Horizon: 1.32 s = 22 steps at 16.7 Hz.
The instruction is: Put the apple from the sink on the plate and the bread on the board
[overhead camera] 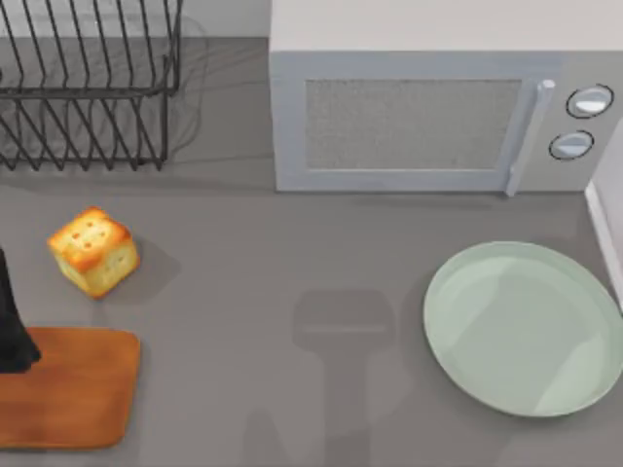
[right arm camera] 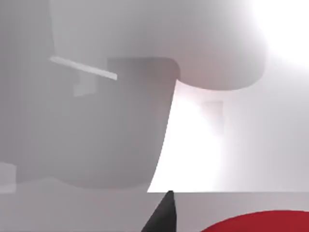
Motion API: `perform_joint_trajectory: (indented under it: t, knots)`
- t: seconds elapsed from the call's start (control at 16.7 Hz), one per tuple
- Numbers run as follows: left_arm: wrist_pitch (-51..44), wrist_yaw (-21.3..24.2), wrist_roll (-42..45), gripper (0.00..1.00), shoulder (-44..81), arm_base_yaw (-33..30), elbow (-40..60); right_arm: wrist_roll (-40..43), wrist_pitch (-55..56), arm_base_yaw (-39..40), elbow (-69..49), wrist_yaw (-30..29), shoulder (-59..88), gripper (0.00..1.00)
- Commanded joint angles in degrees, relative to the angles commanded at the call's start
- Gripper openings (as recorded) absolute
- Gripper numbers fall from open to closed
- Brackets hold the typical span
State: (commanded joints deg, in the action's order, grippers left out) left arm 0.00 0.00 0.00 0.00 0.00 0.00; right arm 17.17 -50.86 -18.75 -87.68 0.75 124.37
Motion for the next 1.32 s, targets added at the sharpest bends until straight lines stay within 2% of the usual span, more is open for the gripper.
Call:
perform_joint_trajectory:
  t: [0.42,0.66,1.32]
  knots:
    - [0.0,0.0,0.0,1.0,0.0,0.0,0.0,-0.13,-1.82,0.08,-0.77,0.03,-1.44,0.0]
    - [0.0,0.0,0.0,1.0,0.0,0.0,0.0,-3.3,-4.15,3.09,-0.65,-0.26,-4.72,0.0]
    - [0.0,0.0,0.0,1.0,0.0,0.0,0.0,-26.65,-17.66,25.77,8.41,-1.11,-17.23,0.0]
